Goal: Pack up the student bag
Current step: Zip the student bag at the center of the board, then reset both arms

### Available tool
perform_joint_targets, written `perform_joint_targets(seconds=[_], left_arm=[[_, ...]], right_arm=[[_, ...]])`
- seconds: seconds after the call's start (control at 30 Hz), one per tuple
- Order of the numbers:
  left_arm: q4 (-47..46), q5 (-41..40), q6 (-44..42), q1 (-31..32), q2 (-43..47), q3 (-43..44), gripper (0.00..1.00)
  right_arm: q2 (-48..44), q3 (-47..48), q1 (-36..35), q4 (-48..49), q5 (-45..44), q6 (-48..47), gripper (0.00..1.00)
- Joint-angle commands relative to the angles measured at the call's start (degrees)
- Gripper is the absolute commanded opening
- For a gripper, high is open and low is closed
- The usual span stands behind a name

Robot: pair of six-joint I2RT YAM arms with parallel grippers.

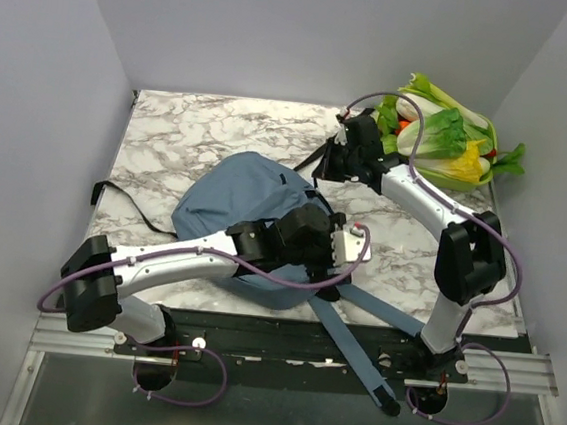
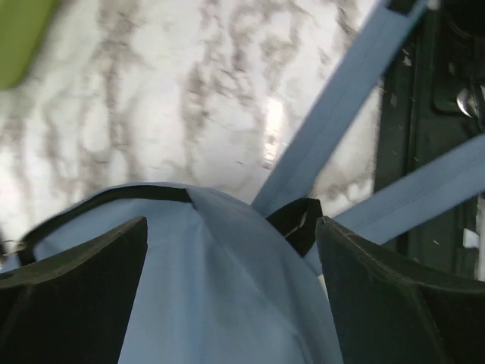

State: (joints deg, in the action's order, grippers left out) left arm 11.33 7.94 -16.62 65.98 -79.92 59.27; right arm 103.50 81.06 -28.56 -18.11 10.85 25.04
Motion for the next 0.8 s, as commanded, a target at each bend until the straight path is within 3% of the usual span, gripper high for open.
perform_joint_targets(seconds=[0.0,0.13,0.2,0.3,0.33,0.43,0.47,0.57,0.67,0.77], left_arm=[[7.3,-0.5,2.1,-9.3,1.0,11.8,0.99],[20.3,4.9,5.0,-20.3,-3.4,28.7,0.99],[24.8,9.4,3.8,-25.9,-3.1,31.2,0.99],[29.6,11.8,1.5,-32.5,-1.4,33.3,0.99],[30.5,12.7,1.4,-34.1,-1.0,33.7,0.99],[34.6,13.6,2.0,-40.6,-2.6,36.1,0.99],[35.7,13.7,2.4,-42.3,-3.2,36.9,0.99],[40.9,10.6,0.4,-45.8,-5.6,39.9,0.99],[41.2,8.4,-3.2,-48.3,-4.0,36.6,0.99],[35.1,6.6,-2.4,-50.8,0.3,29.5,0.99]], right_arm=[[5.0,11.1,1.4,-0.6,-3.9,-0.8,0.01],[11.8,23.7,2.6,-7.5,-3.0,-1.3,0.01],[14.8,29.8,2.6,-9.6,-2.3,-1.9,0.02],[15.2,32.1,2.7,-12.6,-4.6,-2.1,0.27],[14.5,31.2,3.0,-12.6,-5.6,-2.3,0.40],[11.9,28.9,5.5,-12.8,-7.7,-0.8,0.58],[11.3,28.1,6.4,-12.8,-6.0,-0.1,0.78],[7.7,24.1,7.6,-13.3,-4.2,-0.3,1.00],[1.2,15.1,7.3,-10.7,0.9,-1.0,1.00],[-5.6,7.7,6.8,-7.6,3.7,-0.9,1.00]])
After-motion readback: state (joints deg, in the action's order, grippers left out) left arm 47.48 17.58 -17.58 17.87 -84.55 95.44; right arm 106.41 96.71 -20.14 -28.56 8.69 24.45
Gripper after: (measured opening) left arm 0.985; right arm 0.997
